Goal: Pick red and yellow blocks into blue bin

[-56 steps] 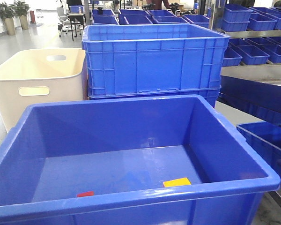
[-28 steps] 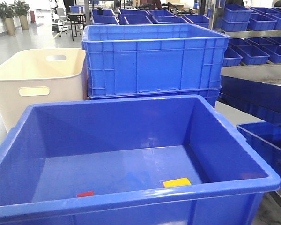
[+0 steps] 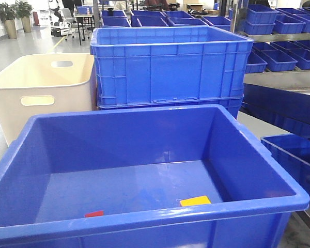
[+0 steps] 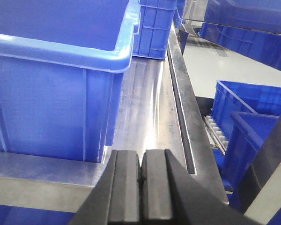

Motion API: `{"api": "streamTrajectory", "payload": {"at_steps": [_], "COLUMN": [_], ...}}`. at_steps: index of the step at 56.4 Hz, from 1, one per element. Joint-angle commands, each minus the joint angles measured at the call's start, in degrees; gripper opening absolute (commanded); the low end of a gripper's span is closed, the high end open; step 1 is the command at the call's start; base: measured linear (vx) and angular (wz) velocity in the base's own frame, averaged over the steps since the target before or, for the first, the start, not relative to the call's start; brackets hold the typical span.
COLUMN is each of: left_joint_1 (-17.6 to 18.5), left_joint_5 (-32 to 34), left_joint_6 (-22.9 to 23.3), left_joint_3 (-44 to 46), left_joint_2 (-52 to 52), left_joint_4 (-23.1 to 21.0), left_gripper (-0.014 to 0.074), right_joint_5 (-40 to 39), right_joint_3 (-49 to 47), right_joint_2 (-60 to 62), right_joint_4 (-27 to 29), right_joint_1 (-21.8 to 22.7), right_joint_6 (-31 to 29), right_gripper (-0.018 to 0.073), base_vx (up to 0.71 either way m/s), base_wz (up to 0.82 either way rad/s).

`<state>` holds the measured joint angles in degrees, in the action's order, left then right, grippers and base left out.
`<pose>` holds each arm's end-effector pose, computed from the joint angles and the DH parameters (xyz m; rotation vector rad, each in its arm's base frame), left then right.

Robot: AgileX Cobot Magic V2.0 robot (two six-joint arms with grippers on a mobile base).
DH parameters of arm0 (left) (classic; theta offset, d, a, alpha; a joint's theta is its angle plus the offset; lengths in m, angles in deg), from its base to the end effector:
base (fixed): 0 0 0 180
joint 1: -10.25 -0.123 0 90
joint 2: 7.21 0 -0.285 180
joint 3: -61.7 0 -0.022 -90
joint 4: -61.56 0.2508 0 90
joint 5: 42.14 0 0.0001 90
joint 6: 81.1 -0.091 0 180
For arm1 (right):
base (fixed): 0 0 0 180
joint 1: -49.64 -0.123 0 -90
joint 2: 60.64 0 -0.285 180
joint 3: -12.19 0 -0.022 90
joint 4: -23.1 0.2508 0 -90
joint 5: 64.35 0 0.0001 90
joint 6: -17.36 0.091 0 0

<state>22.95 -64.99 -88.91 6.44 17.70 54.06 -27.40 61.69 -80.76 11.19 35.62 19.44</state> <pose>0.0706 -0.0207 0.2872 0.2490 1.7815 -0.1929 0.0480 0.0003 0.3041 -0.2592 1.8292 -0.0355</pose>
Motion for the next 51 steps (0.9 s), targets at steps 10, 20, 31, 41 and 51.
{"api": "streamTrajectory", "payload": {"at_steps": [10, 20, 31, 41, 51], "left_joint_1": [-3.27, -5.87, -6.39, -6.39, -6.39], "left_joint_5": [21.36, 21.60, 21.84, 21.89, 21.89], "left_joint_6": [0.33, -2.61, -3.74, -3.74, -3.74], "left_joint_3": [-15.41, -22.01, -22.57, -22.52, -22.52], "left_joint_2": [-8.26, -17.12, -18.77, -18.77, -18.77], "left_joint_4": [-0.77, 1.19, 1.18, 1.18, 1.18], "left_gripper": [-0.0001, -0.0001, -0.0001, -0.0001, -0.0001], "right_joint_5": [-4.26, -4.29, -4.24, -4.24, -4.24], "right_joint_3": [-1.42, -1.42, -1.42, -1.42, -1.42], "right_joint_2": [-0.53, -0.53, -0.53, -0.53, -0.53], "right_joint_4": [-1.02, -0.97, -0.97, -0.97, -0.97], "right_joint_1": [0.25, 0.25, 0.25, 0.25, 0.25], "right_joint_6": [-0.26, -0.26, -0.26, -0.26, -0.26], "right_gripper": [-0.0011, -0.0011, -0.0011, -0.0011, -0.0011], "base_vx": [0.00, 0.00, 0.00, 0.00, 0.00], "base_wz": [0.00, 0.00, 0.00, 0.00, 0.00]}}
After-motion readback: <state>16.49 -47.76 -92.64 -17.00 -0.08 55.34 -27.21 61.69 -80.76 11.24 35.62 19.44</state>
